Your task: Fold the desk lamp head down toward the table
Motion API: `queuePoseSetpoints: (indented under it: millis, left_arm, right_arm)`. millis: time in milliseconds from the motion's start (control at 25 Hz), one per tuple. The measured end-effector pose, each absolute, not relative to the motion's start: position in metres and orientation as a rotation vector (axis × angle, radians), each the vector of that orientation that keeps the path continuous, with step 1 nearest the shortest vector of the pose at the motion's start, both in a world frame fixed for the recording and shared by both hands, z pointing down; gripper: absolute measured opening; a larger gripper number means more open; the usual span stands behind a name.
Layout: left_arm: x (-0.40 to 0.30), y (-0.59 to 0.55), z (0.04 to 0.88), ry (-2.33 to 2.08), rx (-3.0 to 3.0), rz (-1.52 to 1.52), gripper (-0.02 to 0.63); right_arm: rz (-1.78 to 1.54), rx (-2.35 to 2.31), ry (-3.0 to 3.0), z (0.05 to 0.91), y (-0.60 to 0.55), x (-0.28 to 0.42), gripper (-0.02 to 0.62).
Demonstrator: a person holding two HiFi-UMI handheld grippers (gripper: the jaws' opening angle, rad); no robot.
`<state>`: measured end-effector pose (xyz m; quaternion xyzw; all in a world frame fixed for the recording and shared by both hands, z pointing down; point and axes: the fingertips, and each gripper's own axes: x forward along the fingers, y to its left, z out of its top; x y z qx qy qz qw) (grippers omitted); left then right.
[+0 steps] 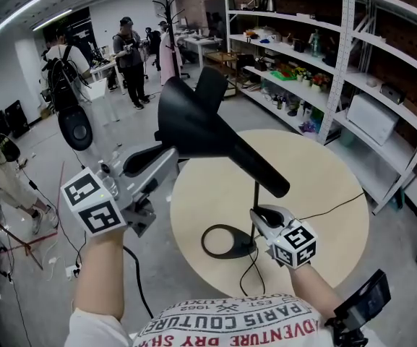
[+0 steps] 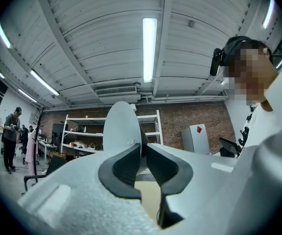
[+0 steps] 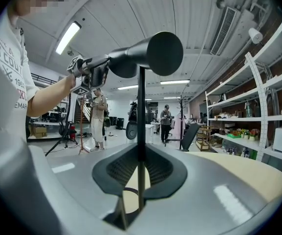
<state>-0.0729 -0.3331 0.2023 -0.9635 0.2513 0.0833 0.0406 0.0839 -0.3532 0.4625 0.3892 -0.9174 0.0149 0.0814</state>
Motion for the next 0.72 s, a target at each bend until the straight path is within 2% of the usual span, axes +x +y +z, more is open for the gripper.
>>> queuePoseSetpoints:
  millis: [720]
  left_arm:
    - [-0.085,-0.331,0.219,0.814,-2.980,0.323,0.035]
  right_arm:
    - [0.048,1.171,-2.759,0.462,-0.349,0.081,0.044]
